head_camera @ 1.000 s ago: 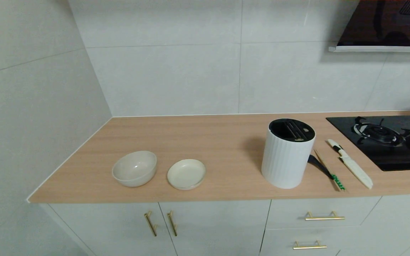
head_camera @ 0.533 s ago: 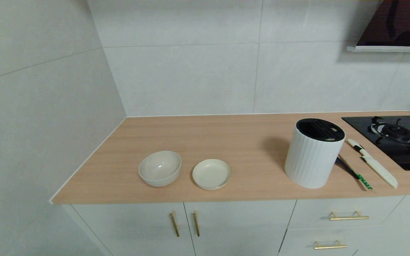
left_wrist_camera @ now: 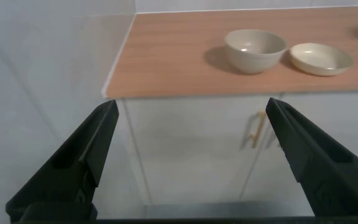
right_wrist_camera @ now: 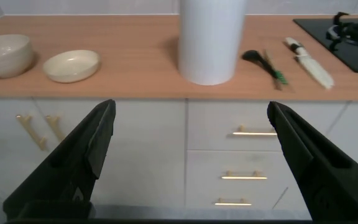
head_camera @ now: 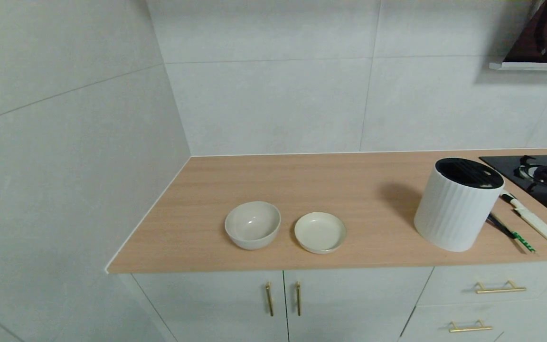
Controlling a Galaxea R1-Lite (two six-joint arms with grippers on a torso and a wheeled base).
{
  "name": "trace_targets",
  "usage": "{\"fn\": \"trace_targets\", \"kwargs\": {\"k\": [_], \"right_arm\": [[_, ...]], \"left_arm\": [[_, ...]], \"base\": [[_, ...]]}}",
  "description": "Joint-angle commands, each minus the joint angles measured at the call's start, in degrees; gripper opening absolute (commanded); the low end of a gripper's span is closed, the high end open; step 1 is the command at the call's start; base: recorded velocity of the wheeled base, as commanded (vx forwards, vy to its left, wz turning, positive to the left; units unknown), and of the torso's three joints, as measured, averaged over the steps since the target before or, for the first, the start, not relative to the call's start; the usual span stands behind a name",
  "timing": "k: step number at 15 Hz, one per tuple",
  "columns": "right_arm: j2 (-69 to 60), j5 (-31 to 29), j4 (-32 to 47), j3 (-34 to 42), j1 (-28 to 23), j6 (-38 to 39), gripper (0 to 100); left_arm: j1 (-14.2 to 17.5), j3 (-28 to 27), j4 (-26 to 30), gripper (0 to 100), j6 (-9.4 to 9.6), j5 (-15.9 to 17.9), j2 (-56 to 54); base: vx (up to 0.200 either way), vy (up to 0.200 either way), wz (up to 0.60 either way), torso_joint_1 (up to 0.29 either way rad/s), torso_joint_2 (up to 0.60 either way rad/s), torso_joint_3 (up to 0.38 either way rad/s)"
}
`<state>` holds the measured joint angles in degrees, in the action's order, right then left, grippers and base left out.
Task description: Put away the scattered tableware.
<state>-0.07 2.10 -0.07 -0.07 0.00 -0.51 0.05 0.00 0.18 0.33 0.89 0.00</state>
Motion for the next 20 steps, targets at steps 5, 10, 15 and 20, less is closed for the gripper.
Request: {"fn": "trace_targets", "kwargs": {"k": [5,10,15,20], "right_arm": [[0.07,0.01,-0.01,0.07,0.00,-0.02,100],[0.07,0.01,-0.10,0.07,0.00,-0.02,100],[0.07,0.01,-0.10,0.07,0.00,-0.02,100],[0.07,0.01,-0.01,0.07,0.00,-0.02,100]], "left_arm": [[0.04,0.00,-0.01,100,0.11,-0.01,0.09],[0.04,0.00,-0.01,100,0.11,-0.01,0.09],[0.04,0.00,-0.01,100,0.20,-0.01,0.00],[0.04,0.00,-0.01,100,0.11,-0.01,0.00]], "base": [[0.000,0.000,0.00,0.000,0.00,0.000],[0.000,0.000,0.00,0.000,0.00,0.000],[-0.120,0.000,0.00,0.004,0.00,-0.002],[-0.200,0.000,0.00,-0.002,0.00,0.000]]}}
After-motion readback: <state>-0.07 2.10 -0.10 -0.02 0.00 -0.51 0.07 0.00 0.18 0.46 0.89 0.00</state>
